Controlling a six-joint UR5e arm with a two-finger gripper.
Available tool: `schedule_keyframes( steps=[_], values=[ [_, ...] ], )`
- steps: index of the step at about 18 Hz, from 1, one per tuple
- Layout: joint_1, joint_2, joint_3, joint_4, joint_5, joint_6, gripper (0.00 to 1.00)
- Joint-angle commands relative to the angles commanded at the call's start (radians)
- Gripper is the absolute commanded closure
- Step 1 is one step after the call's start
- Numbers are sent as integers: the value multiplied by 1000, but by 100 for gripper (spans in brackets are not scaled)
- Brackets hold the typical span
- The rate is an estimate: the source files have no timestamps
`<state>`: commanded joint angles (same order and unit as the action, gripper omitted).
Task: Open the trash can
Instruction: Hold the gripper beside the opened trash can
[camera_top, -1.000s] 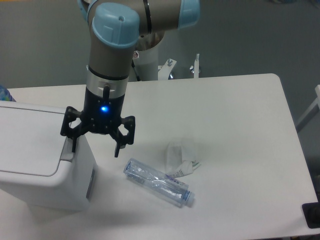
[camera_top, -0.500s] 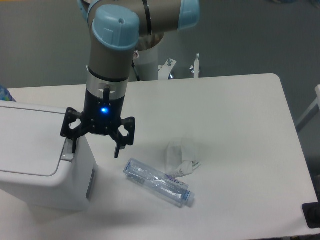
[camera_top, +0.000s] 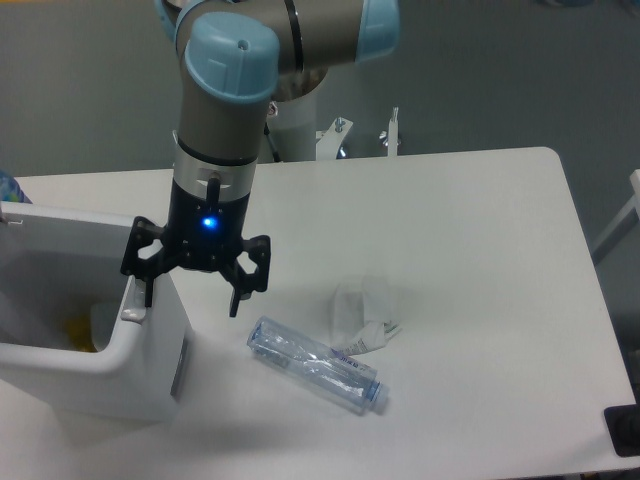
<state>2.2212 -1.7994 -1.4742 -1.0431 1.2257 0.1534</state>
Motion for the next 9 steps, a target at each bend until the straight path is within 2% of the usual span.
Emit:
schedule_keyframes(
  steps=[9],
  values=[
    [9,2,5,2,0,12,0]
  ],
)
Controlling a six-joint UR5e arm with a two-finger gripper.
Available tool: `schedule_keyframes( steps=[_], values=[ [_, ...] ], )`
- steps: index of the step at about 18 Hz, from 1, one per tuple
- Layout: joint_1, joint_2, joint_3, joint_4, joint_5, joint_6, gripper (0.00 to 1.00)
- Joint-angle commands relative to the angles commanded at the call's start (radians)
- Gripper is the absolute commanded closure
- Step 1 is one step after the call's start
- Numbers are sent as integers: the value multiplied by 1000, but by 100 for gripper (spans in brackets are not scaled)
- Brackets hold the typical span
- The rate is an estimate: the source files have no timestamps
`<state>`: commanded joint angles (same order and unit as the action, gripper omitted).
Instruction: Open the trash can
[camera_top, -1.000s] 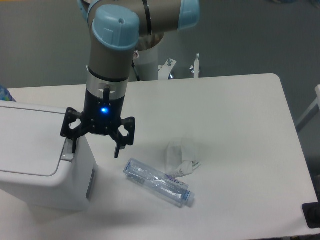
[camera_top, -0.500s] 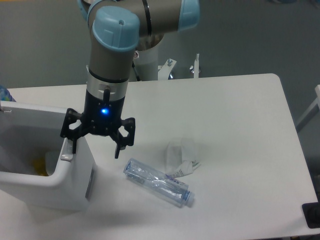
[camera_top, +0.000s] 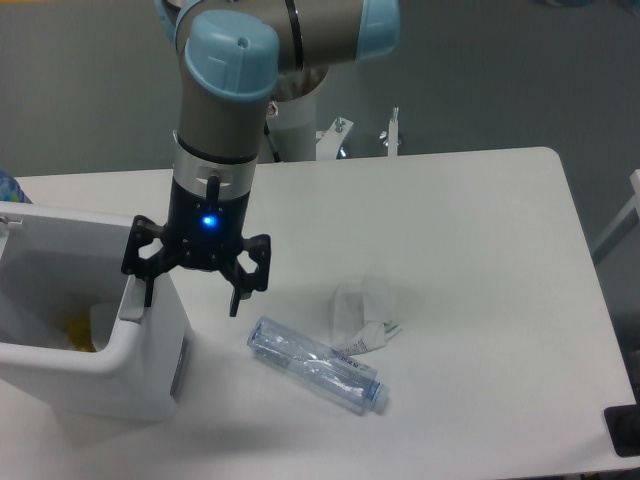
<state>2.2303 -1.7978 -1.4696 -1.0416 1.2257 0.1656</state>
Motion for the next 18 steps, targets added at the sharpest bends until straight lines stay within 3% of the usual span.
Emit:
schedule_keyframes(
  steps=[4,9,13,18],
  values=[
    [44,0,2,2,8,3,0],
    [129,-3,-20,3,242,21,0],
    [202,-5,-49,40,273,107,0],
    [330,-17,-64,43,272,317,0]
  ],
)
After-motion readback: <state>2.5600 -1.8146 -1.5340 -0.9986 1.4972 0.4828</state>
